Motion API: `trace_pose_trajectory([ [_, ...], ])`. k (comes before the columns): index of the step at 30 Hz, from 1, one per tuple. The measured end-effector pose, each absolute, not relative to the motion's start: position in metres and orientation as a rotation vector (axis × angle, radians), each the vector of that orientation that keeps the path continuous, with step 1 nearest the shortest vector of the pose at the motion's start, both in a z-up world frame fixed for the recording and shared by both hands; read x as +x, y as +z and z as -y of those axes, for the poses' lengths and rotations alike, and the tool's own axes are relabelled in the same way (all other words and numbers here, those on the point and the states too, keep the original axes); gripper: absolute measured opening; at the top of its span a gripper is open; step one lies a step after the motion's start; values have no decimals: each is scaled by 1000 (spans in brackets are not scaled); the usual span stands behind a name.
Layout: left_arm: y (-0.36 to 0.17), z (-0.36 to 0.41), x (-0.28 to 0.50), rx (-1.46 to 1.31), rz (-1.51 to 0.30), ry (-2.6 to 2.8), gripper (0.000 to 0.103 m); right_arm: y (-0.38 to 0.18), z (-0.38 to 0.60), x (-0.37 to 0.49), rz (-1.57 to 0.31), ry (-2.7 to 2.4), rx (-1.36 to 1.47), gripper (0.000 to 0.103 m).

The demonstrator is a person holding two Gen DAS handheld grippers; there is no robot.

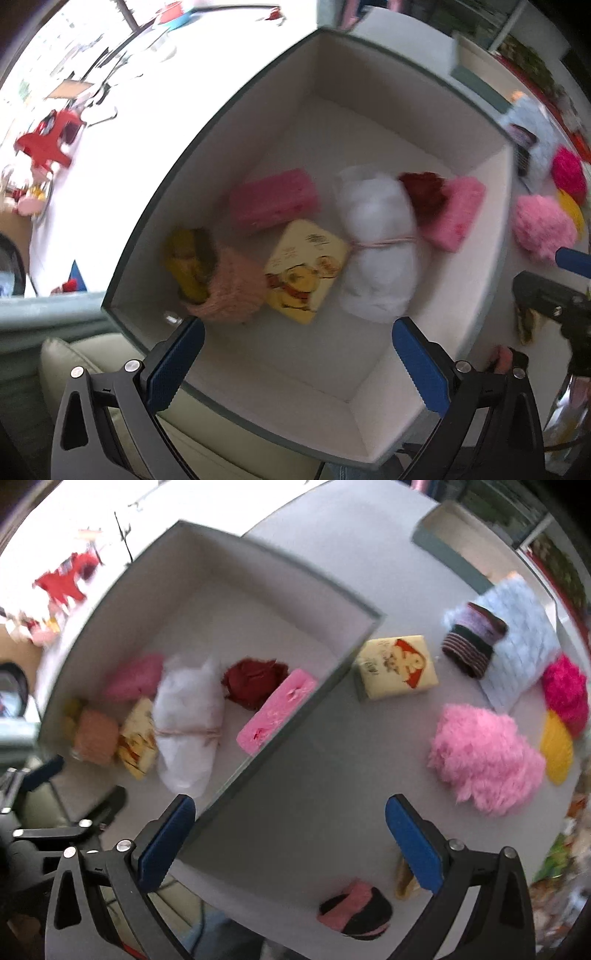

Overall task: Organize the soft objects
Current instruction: 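Move both tools back toward the remaining soft objects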

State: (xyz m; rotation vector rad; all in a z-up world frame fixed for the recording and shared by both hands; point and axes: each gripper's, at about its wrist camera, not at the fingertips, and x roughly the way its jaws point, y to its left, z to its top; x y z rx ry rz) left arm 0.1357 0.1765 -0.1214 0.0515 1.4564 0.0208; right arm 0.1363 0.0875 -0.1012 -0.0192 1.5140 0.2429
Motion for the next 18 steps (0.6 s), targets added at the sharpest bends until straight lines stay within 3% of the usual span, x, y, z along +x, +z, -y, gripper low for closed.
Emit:
trace_pose_trajectory([
  [6,-102,-118,133,134,-1433,-162,102,-84,-7,114,-1451,137,119,103],
  [11,-96,-33,121,273,-1434,-361,102,-111,83,61,-1526,-87,343,103],
  [18,-138,55,106,367,-1548,-472,102,-146,153,-18,-1615,-292,523,103],
])
